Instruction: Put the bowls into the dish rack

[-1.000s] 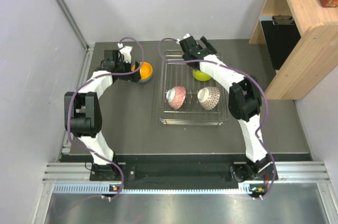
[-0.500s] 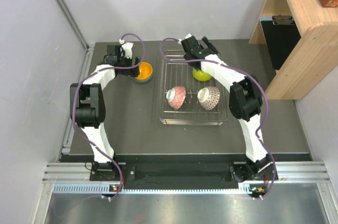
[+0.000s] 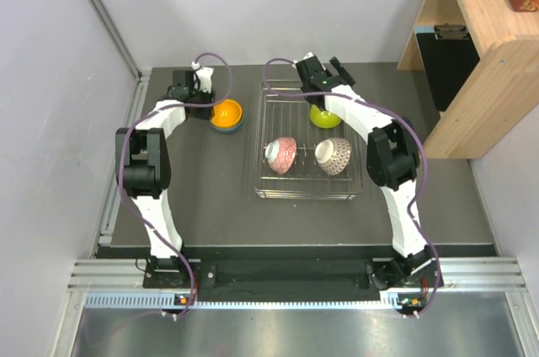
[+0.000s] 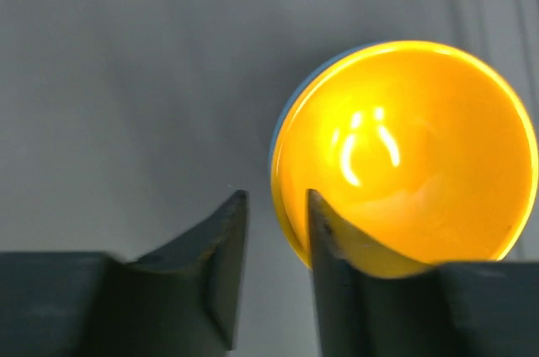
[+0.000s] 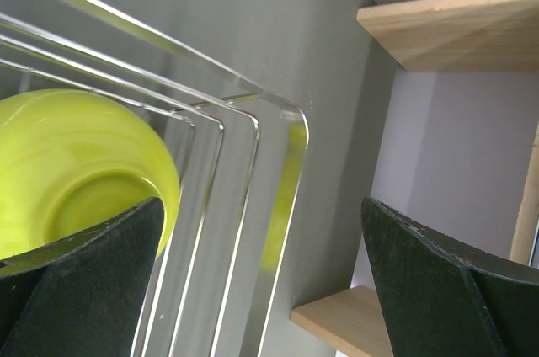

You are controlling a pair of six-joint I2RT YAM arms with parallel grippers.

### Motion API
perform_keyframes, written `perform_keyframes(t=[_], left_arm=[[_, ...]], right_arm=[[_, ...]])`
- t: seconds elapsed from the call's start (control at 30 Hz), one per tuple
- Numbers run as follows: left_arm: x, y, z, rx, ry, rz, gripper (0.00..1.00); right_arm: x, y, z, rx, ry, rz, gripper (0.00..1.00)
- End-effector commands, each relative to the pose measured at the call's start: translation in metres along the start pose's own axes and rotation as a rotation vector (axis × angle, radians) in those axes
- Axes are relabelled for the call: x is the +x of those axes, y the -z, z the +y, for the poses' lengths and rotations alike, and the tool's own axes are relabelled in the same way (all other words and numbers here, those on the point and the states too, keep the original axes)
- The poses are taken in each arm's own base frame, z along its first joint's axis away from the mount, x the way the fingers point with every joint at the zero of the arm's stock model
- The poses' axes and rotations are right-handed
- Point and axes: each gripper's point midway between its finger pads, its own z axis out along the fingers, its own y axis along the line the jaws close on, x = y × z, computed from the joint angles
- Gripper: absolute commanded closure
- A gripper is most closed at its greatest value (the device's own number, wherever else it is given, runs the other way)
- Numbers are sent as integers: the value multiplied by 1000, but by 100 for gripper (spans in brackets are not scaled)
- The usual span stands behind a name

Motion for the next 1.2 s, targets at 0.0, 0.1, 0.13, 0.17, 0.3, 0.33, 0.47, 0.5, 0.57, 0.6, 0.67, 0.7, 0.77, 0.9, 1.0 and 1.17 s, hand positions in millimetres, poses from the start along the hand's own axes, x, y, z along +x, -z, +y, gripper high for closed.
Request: perform_keyframes(t=[0.0, 0.1, 0.13, 0.17, 0.3, 0.33, 0.47, 0.5, 0.57, 0.6, 0.67, 0.7, 0.77, 0.9, 1.0, 1.17], left_arm=[[-21, 3, 3, 1, -16, -45, 65], [-23, 4, 3, 4, -17, -49, 71], [-24, 4, 3, 4, -17, -49, 71], [-23, 5, 2, 6, -19, -46, 74], [-22, 3, 0, 17, -19, -41, 82], [-21, 3, -1, 23, -19, -39, 82], [-18, 0, -5, 35, -28, -25, 88], [-17, -1, -7, 39, -29, -21, 90], [-16, -2, -8, 41, -31, -18, 95], [-16, -3, -9, 44, -31, -17, 98], [-17, -2, -9, 43, -33, -18, 100], [-18, -2, -10, 44, -33, -22, 100], [-20, -1, -10, 45, -29, -24, 100], [-25, 2, -12, 51, -24, -34, 100], [-31, 6, -14, 53, -24, -46, 100], [-41, 15, -18, 61, -22, -66, 100]], right_arm=[[5, -12, -10, 51, -13, 21, 0], [8, -16, -13, 65, -8, 31, 0], [7, -15, -13, 69, -5, 30, 0], [8, -17, -14, 72, -6, 32, 0], [8, -17, -18, 84, -7, 33, 0], [7, -16, -20, 85, -10, 30, 0], [5, -12, -24, 86, -19, 21, 1], [4, -11, -24, 78, -22, 16, 0], [2, -8, -25, 68, -33, 7, 0], [1, -6, -25, 55, -36, 3, 0], [-3, 1, -26, 47, -46, -12, 0], [-5, 3, -27, 43, -53, -19, 0], [-8, 9, -30, 39, -63, -33, 1], [-16, 21, -33, 36, -77, -59, 0], [-20, 28, -36, 33, -93, -75, 0], [-26, 38, -41, 20, -121, -100, 0]])
